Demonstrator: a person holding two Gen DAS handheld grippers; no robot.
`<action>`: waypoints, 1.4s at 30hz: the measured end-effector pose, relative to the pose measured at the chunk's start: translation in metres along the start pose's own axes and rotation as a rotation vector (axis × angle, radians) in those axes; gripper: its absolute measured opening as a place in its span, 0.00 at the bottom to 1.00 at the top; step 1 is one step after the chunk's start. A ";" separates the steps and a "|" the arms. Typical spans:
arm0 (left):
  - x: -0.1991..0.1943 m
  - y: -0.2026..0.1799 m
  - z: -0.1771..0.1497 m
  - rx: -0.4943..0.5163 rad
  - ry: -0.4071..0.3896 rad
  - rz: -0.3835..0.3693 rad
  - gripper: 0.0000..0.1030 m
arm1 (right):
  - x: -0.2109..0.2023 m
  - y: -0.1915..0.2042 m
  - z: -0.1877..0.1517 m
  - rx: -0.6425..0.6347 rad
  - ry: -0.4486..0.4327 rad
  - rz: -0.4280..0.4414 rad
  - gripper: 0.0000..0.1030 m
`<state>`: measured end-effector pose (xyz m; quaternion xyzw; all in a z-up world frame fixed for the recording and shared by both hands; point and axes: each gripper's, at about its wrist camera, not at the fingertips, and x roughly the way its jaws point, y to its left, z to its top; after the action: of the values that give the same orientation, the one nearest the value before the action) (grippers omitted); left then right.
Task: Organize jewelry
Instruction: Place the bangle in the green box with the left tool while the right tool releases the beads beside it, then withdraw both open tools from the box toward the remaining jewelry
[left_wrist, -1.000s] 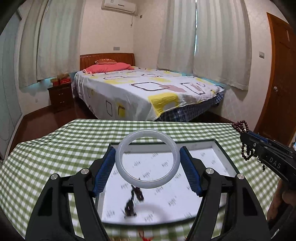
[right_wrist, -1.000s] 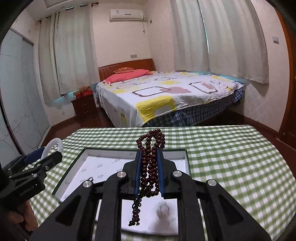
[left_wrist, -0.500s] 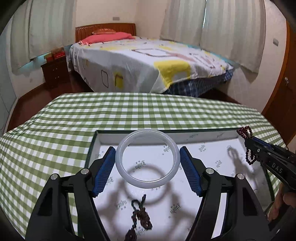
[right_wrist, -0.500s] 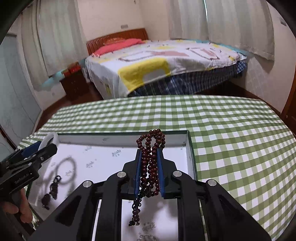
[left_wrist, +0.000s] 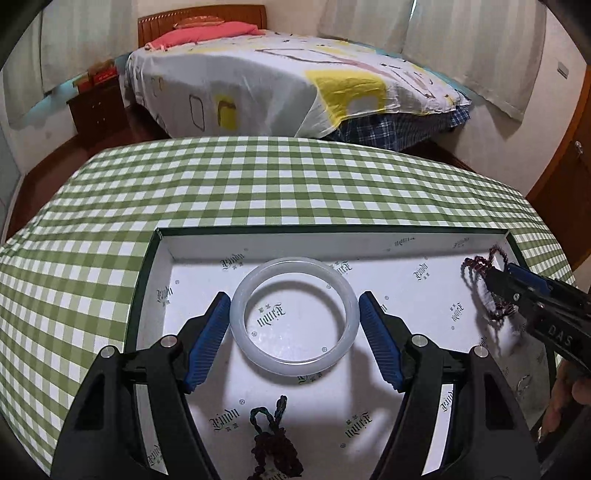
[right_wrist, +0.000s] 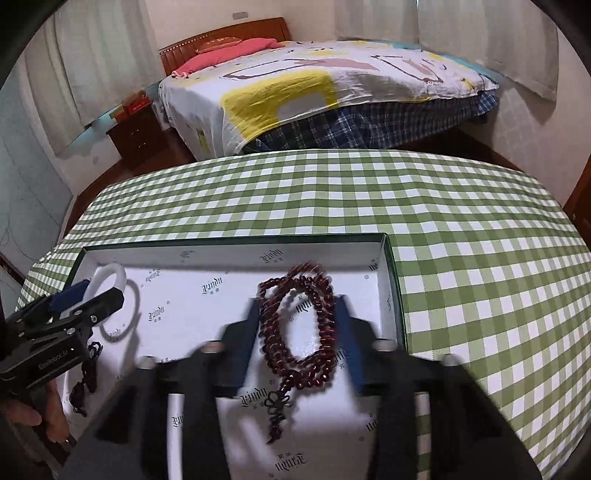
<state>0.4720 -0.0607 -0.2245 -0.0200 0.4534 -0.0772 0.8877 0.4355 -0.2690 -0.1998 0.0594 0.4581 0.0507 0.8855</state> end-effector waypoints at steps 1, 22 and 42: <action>-0.001 0.001 0.000 -0.004 -0.008 -0.003 0.68 | -0.001 0.000 0.000 -0.002 -0.008 0.000 0.48; -0.140 0.003 -0.052 -0.056 -0.348 0.014 0.75 | -0.118 0.023 -0.057 -0.036 -0.291 0.006 0.48; -0.186 -0.002 -0.144 -0.091 -0.299 0.017 0.75 | -0.152 0.031 -0.160 -0.038 -0.251 -0.005 0.48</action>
<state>0.2480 -0.0285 -0.1597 -0.0674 0.3193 -0.0451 0.9442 0.2163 -0.2509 -0.1648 0.0472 0.3428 0.0491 0.9370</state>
